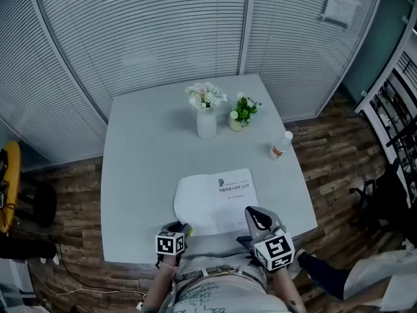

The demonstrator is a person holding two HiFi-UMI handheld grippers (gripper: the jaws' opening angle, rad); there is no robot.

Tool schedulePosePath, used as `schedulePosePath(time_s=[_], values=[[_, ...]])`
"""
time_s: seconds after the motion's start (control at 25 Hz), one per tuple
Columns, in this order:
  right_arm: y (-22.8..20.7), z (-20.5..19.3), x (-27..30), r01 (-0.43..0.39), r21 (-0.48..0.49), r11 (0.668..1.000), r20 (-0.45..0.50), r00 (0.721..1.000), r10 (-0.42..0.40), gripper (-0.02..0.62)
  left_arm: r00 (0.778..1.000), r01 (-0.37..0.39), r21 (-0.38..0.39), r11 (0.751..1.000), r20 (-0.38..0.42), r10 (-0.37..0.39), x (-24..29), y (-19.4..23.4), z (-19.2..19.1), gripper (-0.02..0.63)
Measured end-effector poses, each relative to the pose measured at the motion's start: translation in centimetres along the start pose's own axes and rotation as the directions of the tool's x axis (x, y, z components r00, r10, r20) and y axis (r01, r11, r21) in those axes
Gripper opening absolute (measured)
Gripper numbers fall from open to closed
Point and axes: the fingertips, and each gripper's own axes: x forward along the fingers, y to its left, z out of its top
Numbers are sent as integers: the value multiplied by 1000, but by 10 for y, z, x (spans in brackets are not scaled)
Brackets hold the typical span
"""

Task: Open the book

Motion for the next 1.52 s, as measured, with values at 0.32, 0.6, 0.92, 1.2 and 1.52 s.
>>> schedulePosePath(time_s=[0.32,0.6,0.92,1.2,1.52], values=[[0,2,0,3,-8,1000,1,1000,-3,3,999,-13,-7,1000,41,14,-18,7,1,144],[2,1,2,6,-8,1000,-3,1000,-6,3,996,-16,-12,1000,92,17,-31,10,8,149],[3,4,8,9,-19,1000,-5,1000,-9,4,990,-13,5,1000,137,12,-38,9,20,149],[1,1,10,18,-15,1000,-22,1000,-19,4,989,32,36,999,146,-37,-35,-5,32,149],[0,-1,13,25,1,1000,-28,999,-25,3,990,76,73,994,114,-84,-24,-23,34,146]])
